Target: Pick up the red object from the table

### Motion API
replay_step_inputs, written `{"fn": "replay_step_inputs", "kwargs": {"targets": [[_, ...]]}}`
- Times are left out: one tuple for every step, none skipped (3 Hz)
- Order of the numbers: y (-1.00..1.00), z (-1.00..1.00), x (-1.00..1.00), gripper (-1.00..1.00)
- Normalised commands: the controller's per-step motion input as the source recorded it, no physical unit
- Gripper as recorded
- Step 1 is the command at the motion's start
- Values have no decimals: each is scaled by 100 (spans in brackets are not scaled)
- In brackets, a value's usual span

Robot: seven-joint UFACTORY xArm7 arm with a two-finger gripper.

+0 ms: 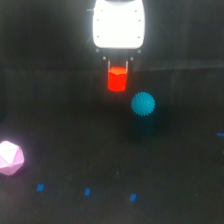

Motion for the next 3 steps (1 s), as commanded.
{"fn": "replay_step_inputs", "kwargs": {"targets": [[-47, -29, 15, -100], [-51, 1, -27, -81], [17, -37, -26, -61]]}}
